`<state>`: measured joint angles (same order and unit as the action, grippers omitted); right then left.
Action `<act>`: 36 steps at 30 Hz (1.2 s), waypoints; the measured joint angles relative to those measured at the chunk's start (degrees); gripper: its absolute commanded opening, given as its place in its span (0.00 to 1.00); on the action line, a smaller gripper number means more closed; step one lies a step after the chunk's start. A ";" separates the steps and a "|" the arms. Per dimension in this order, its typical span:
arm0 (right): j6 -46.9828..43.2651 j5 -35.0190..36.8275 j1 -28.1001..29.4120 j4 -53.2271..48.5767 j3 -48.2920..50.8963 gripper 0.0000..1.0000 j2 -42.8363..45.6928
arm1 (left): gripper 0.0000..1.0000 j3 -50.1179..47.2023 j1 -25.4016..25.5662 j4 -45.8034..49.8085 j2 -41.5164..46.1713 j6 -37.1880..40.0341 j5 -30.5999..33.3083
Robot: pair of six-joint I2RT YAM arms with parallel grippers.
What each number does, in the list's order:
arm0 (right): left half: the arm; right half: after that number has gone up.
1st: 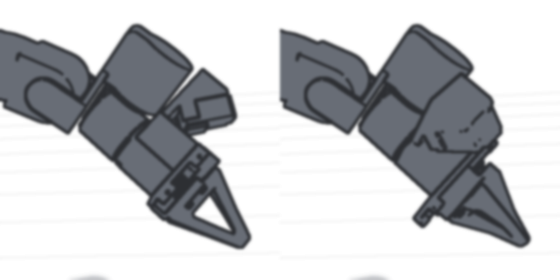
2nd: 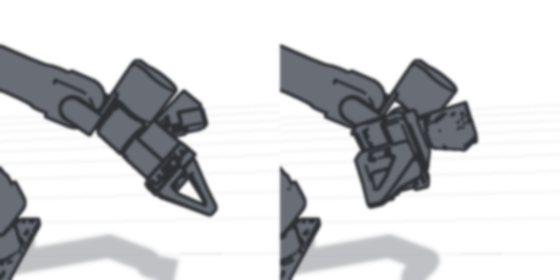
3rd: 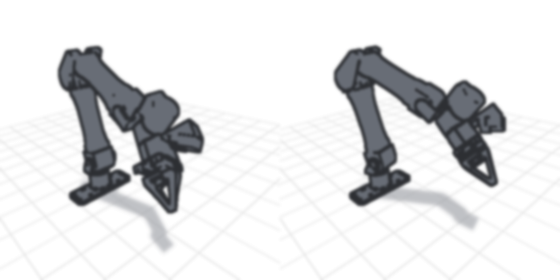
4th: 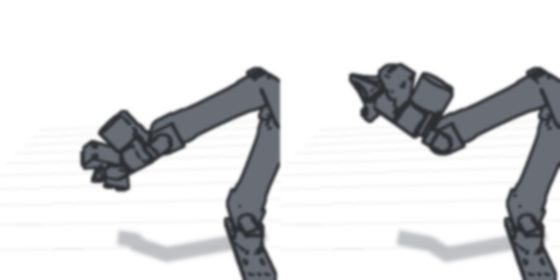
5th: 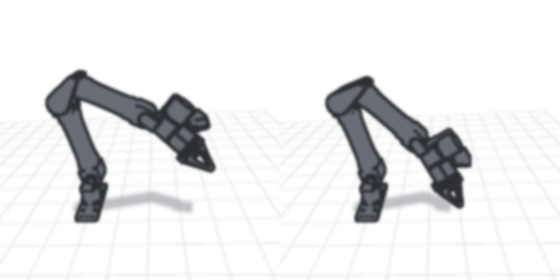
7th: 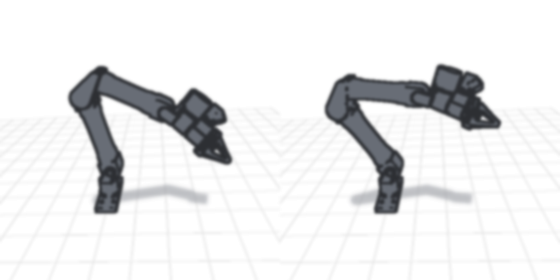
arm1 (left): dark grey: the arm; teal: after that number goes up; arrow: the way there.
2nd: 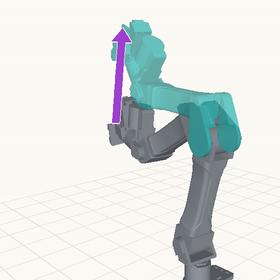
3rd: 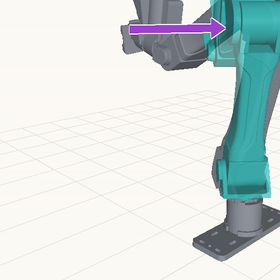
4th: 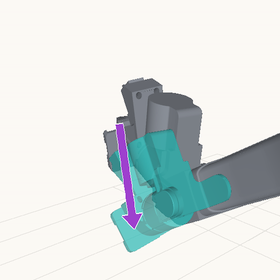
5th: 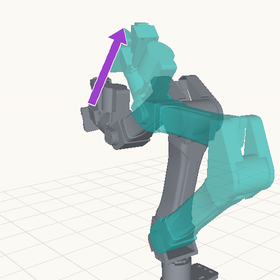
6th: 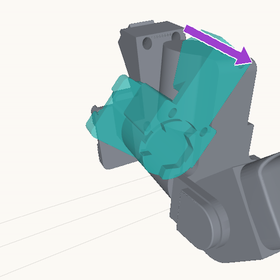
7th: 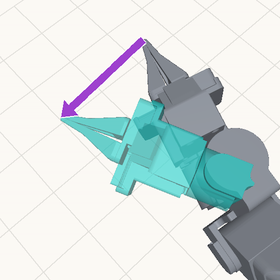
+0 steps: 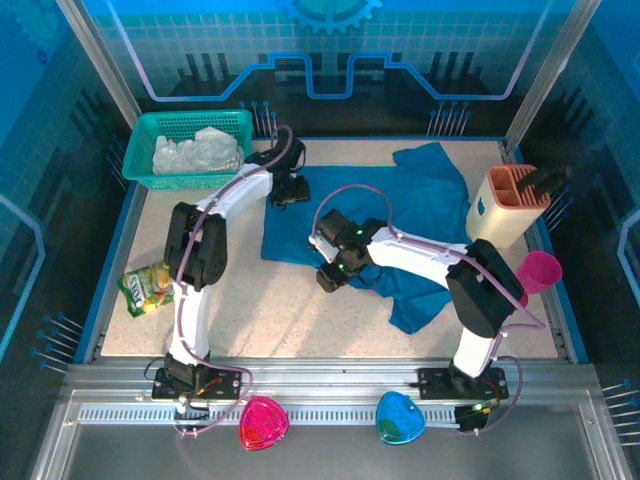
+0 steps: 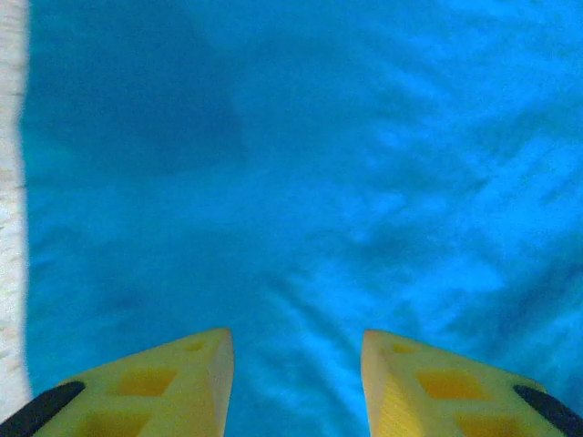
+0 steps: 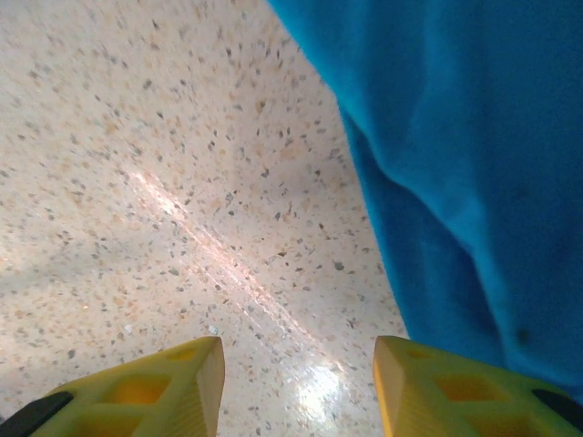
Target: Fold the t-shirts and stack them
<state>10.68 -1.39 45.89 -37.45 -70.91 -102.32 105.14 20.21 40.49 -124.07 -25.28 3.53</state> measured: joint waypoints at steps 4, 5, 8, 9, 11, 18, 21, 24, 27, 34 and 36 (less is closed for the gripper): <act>0.22 1.03 0.35 -0.24 -0.70 0.47 -3.26 | 0.41 4.76 0.44 0.48 -5.35 -0.17 -0.50; 0.22 1.33 0.35 -0.26 -1.03 0.47 -3.87 | 0.41 5.86 0.44 0.63 -6.40 -0.20 -0.59; 0.24 2.54 0.35 -0.63 -2.47 0.46 -5.49 | 0.41 7.45 0.37 0.81 -8.41 -0.26 -0.63; 0.24 2.82 0.35 -0.63 -2.86 0.46 -5.97 | 0.40 7.80 0.37 0.94 -8.92 -0.26 -0.61; 0.24 3.74 0.31 -0.57 -3.76 0.46 -7.30 | 0.40 8.24 0.37 1.03 -9.90 -0.28 -0.66; 0.26 4.63 -0.20 -0.55 -4.70 0.46 -9.94 | 0.40 8.31 0.39 1.16 -11.15 -0.31 -1.05; 0.44 4.63 -0.50 -0.59 -5.29 0.46 -10.43 | 0.40 8.31 0.44 1.20 -11.21 -0.28 -1.05; 0.48 4.66 -0.63 -0.44 -5.68 0.46 -10.86 | 0.40 8.31 0.44 1.16 -11.37 -0.28 -1.03; 0.68 4.66 -0.68 -0.46 -6.03 0.46 -11.13 | 0.40 8.31 0.44 1.18 -12.13 -0.31 -1.03; 1.38 4.63 -1.62 -0.72 -7.50 0.21 -12.35 | 0.40 10.29 0.48 1.20 -14.05 -0.31 -0.83; 1.49 4.37 -2.08 -0.85 -7.98 0.09 -12.76 | 0.40 10.45 0.55 1.18 -14.16 -0.31 -0.81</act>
<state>12.16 2.98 43.81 -38.30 -78.89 -115.09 115.59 20.75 41.67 -138.23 -25.58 2.72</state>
